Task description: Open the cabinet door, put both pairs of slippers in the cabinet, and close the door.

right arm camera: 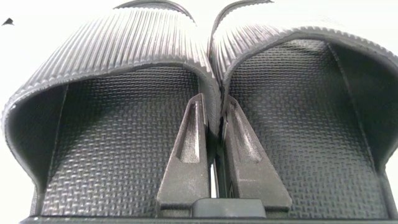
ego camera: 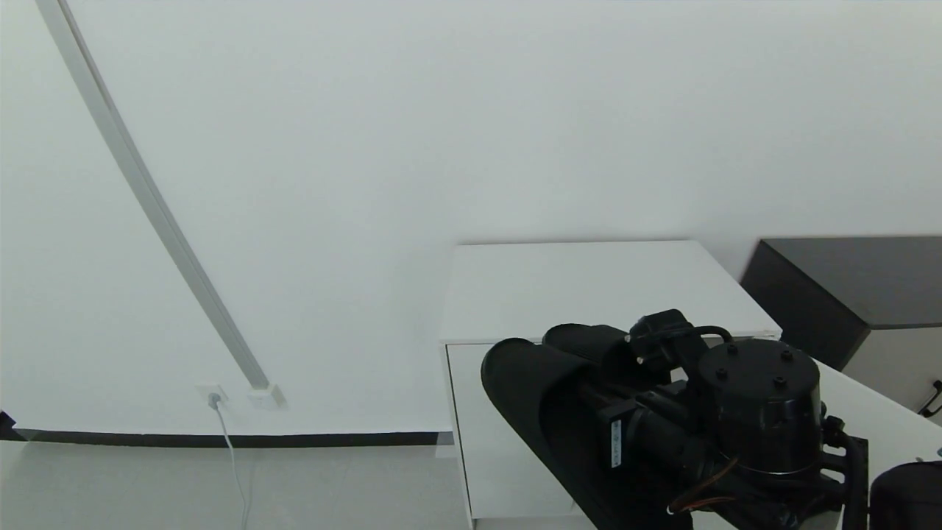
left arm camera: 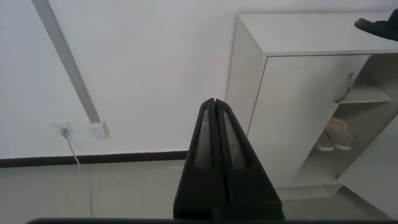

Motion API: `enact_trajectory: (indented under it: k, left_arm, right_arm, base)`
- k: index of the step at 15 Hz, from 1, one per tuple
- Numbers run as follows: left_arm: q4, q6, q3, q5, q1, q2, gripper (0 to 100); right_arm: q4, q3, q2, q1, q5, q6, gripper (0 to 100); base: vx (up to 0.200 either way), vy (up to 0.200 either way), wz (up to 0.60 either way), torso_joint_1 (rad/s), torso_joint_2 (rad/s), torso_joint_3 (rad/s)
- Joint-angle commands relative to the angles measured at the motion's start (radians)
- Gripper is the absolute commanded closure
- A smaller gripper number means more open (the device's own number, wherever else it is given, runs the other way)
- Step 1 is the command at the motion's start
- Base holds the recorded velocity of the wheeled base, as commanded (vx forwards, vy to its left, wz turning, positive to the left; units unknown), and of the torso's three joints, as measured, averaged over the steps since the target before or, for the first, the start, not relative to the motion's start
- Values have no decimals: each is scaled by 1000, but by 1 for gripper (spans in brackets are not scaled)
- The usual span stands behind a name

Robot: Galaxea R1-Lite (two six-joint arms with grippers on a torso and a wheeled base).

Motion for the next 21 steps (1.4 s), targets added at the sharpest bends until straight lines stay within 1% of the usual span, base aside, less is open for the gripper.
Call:
enact_trajectory:
  k: [1, 7, 21]
  left_arm:
    - [0, 0, 0, 0, 0, 1, 100]
    - [0, 0, 0, 0, 0, 1, 100]
    - [0, 0, 0, 0, 0, 1, 100]
  right_arm:
    - [0, 1, 5, 0, 0, 1, 100]
    - [-5, 0, 13, 0, -1, -1, 100]
    - [-5, 4, 19, -12, -6, -1, 100]
  base:
    - [0, 0, 0, 0, 0, 0]
    - [0, 0, 0, 0, 0, 0]
    - [0, -200, 0, 3, 3, 0]
